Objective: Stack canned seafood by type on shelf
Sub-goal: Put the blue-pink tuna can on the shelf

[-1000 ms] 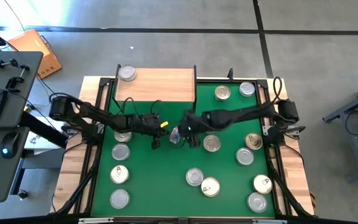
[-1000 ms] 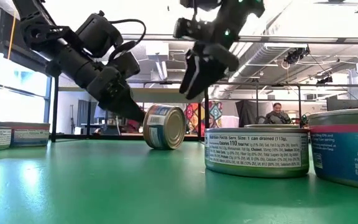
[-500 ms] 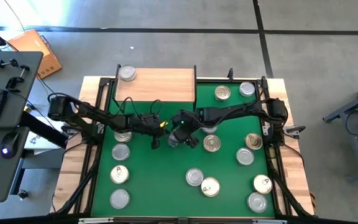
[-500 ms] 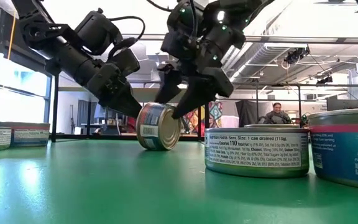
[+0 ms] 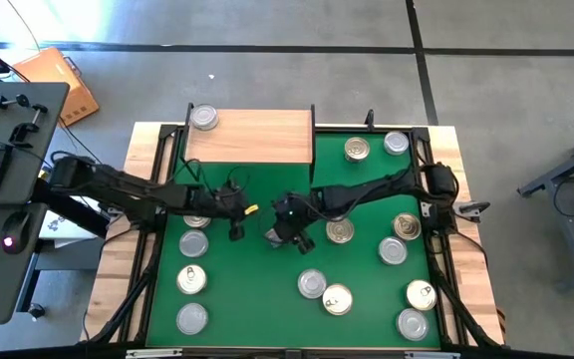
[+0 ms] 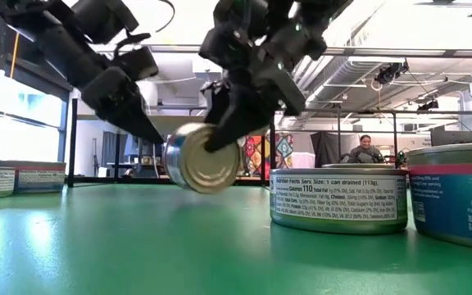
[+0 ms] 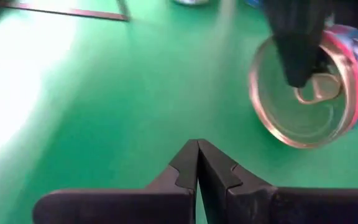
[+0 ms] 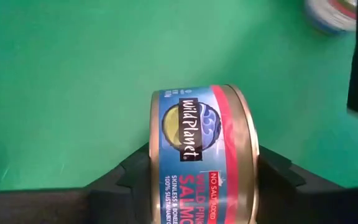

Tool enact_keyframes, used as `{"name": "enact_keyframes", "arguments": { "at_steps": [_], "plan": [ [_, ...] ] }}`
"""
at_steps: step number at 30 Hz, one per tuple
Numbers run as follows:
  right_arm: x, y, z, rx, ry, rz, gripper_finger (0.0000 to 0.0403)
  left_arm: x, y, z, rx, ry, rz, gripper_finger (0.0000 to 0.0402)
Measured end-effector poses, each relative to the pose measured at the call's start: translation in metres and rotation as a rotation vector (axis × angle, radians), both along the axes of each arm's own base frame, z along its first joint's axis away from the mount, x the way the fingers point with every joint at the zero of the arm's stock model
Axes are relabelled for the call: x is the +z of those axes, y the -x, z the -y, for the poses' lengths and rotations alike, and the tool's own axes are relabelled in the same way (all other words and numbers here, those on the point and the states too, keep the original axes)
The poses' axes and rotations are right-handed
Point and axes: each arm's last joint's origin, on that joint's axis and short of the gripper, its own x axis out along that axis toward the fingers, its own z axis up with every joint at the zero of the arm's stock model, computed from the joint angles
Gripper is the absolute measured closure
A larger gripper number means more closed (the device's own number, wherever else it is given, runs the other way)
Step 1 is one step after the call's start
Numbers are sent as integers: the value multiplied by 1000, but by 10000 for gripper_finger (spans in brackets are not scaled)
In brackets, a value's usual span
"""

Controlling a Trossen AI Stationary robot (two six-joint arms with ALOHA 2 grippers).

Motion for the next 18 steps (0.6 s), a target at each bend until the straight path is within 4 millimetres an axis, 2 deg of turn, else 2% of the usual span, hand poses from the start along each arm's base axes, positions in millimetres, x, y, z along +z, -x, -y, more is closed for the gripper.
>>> {"name": "enact_keyframes", "arguments": {
  "at_steps": [3, 5, 9, 11, 13, 18],
  "plan": [
    [20, 0, -6, -97, 82, -4, 224, 11, 7, 6, 28, -11, 40, 401],
    [40, -1, -9, -168, 224, 34, 224, 17, 11, 13, 17, -15, 63, 401],
    [96, -9, 3, -382, 490, 174, 224, 21, 15, 28, 5, -68, 89, 401],
    [115, -11, 22, -482, 582, 206, 224, 22, 16, 34, 8, -90, 97, 401],
    [124, -11, 48, -544, 626, 206, 224, 21, 18, 39, -7, -105, 92, 401],
    [111, -5, 110, -681, 642, 138, 224, 22, 19, 43, 6, -129, 99, 401]
  ]
}}
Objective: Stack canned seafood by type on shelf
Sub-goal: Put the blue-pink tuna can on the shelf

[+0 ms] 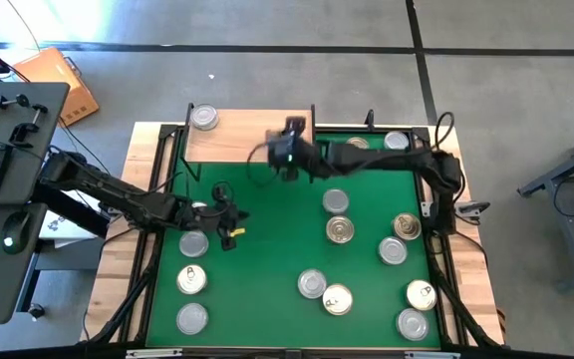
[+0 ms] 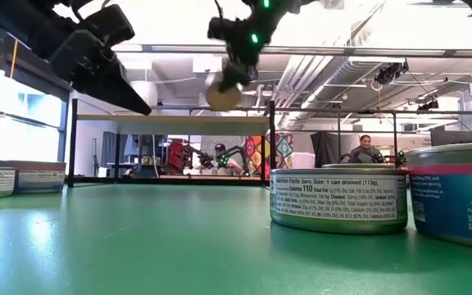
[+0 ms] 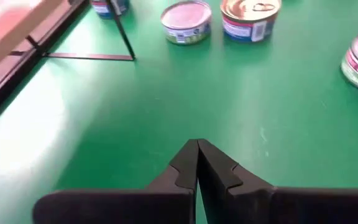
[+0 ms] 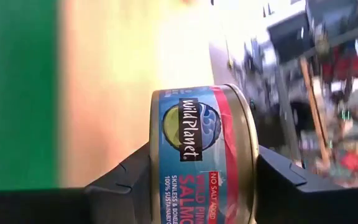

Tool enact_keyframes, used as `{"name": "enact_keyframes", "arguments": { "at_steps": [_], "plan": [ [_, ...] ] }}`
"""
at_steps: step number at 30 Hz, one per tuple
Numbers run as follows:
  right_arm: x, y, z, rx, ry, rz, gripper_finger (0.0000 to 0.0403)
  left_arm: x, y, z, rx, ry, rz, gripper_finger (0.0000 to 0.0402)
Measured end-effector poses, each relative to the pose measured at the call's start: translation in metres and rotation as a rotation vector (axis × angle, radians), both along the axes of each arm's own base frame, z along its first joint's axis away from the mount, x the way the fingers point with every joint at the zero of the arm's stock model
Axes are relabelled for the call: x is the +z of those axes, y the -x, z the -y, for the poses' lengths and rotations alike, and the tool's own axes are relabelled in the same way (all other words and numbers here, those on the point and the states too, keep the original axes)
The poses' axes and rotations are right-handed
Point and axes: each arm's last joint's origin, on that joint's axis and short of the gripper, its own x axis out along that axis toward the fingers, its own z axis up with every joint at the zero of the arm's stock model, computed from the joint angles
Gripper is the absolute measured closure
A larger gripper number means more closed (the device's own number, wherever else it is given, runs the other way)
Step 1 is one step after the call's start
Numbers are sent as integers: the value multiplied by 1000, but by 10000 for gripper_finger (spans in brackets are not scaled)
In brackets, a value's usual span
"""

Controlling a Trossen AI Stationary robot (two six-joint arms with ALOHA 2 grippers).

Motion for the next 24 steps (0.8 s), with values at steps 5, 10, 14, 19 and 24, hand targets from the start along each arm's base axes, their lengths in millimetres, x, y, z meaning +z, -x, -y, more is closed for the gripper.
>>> {"name": "enact_keyframes", "arguments": {
  "at_steps": [5, 10, 14, 19, 24],
  "plan": [
    [-12, 7, 25, -30, 29, -64, 224, 0, 0, -1, 39, -14, 13, 401],
    [-12, 7, 30, 6, -24, -33, 224, 1, 0, -1, 66, -19, 22, 401],
    [-13, 8, 28, 15, -55, -28, 224, 1, 0, -2, 67, -20, 22, 401],
    [-16, 10, 26, 29, -138, -24, 153, 1, 1, -1, 63, -21, 22, 401],
    [-19, 9, 23, 84, -239, -4, 104, 1, 1, 2, 50, -21, 21, 401]
  ]
}}
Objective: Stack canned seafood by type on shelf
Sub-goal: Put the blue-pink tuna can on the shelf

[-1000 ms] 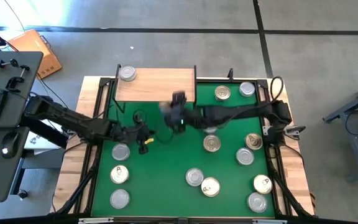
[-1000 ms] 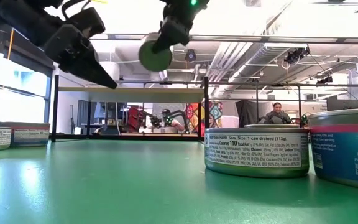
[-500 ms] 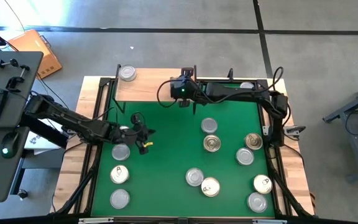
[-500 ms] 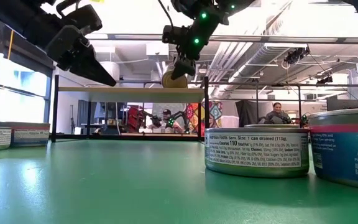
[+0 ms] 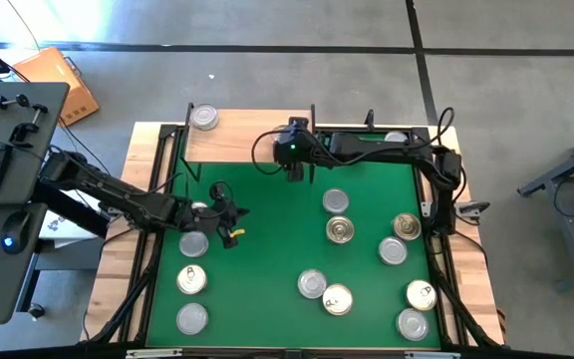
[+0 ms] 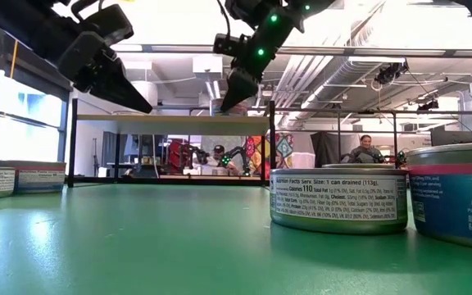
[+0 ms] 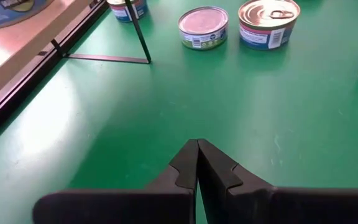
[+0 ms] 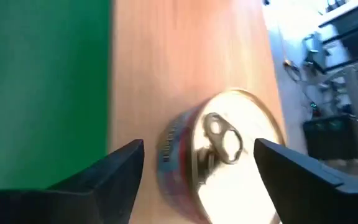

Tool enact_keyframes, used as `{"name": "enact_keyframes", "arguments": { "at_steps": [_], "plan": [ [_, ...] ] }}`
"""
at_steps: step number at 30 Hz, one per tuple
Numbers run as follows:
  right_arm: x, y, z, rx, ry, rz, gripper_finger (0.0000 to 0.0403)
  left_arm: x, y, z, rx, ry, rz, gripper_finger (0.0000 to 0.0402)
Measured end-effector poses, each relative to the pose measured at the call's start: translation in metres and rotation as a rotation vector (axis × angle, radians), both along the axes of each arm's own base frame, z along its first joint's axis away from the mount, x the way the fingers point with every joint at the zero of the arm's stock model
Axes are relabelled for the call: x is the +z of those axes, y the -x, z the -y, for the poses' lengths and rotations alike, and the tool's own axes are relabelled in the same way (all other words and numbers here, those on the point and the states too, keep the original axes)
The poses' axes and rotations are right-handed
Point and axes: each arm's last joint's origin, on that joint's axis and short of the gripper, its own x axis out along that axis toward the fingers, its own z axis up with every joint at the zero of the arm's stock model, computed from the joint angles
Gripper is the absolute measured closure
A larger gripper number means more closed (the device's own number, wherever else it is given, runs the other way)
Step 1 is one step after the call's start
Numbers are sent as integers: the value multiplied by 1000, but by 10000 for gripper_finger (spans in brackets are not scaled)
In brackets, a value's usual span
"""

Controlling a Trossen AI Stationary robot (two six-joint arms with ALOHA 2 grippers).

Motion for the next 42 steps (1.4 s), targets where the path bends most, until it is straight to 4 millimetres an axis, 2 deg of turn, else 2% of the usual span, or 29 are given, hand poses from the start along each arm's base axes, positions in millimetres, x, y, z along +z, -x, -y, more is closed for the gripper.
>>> {"name": "enact_keyframes", "arguments": {
  "at_steps": [4, 8, 11, 15, 19, 23, 25, 30, 35, 42],
  "plan": [
    [0, 1, -2, 23, -51, -15, 99, -1, 1, 1, -12, -12, -16, 401],
    [19, 2, 2, 34, -159, 46, 102, 1, 2, 0, -5, -1, -4, 401],
    [35, 3, 11, 42, -248, 126, 123, 5, 3, -2, 5, 4, 15, 401],
    [41, 9, 33, -48, -370, 212, 183, 9, 5, -6, 21, 14, 37, 401],
    [35, 17, 54, -146, -470, 250, 276, 13, 11, -8, 39, 37, 47, 401],
    [26, 24, 70, -180, -496, 246, 371, 22, 17, -10, 39, 47, 81, 401],
    [26, 27, 75, -186, -490, 239, 394, 25, 19, -10, 42, 55, 100, 401],
    [26, 33, 86, -248, -447, 240, 375, 29, 21, -11, 64, 56, 129, 401],
    [27, 35, 93, -248, -414, 246, 384, 29, 21, -11, 68, 59, 132, 401],
    [31, 26, 80, -133, -498, 278, 401, 29, 21, -11, 77, 72, 139, 401]
  ]
}}
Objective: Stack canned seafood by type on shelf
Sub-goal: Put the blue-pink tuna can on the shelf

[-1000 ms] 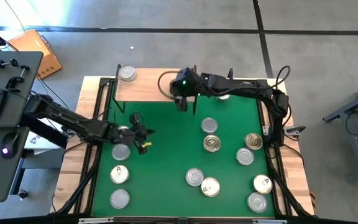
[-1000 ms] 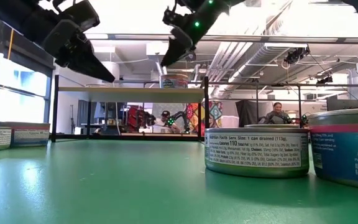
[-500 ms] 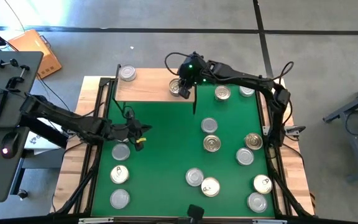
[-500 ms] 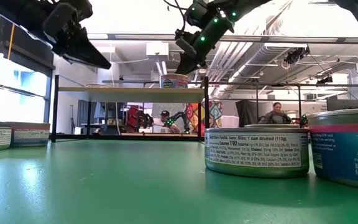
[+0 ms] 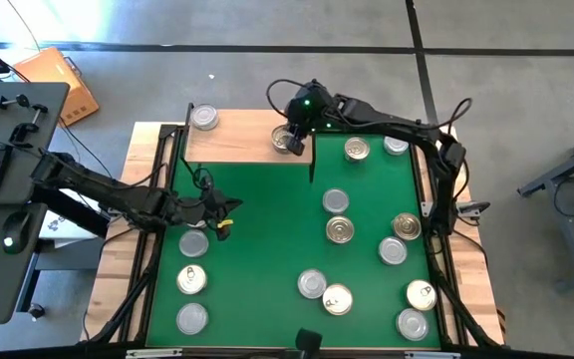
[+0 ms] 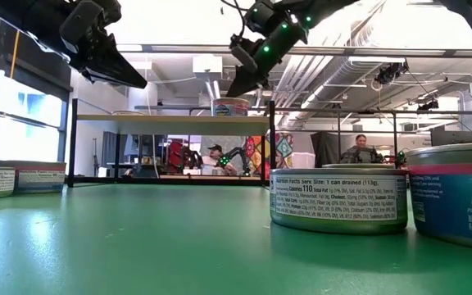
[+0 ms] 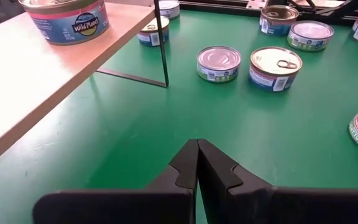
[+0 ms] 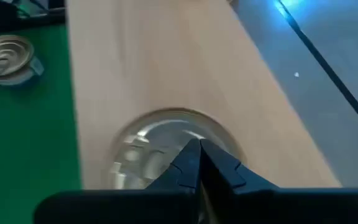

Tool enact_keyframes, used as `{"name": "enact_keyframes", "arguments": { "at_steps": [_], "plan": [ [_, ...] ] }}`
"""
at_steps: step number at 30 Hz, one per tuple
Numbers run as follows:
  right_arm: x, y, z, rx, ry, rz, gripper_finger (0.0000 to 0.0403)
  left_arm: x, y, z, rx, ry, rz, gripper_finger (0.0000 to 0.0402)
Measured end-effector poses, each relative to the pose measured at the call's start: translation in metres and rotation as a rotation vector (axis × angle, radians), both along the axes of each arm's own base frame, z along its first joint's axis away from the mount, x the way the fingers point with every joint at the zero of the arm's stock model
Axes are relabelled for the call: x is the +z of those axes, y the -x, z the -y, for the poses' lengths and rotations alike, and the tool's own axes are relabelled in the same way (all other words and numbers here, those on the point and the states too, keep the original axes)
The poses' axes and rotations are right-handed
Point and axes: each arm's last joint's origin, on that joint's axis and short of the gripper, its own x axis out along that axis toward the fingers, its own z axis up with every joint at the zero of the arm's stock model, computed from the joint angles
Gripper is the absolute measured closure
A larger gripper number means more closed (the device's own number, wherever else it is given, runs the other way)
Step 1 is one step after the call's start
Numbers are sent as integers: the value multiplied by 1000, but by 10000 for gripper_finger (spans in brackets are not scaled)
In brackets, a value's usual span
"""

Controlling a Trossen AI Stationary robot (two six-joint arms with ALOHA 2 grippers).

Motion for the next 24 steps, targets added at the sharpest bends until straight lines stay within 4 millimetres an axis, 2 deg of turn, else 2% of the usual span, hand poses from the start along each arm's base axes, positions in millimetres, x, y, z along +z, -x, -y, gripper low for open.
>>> {"name": "enact_keyframes", "arguments": {
  "at_steps": [5, 11, 24],
  "plan": [
    [-10, -1, -7, 15, -10, -34, 402, 0, 0, 0, 0, 0, 0, 401],
    [-12, 1, -4, -57, 45, -74, 402, 0, 0, 0, 0, 0, 0, 401],
    [-11, 19, 30, -114, 93, -103, 402, 0, 0, 0, 3, 6, 3, 401]
  ]
}}
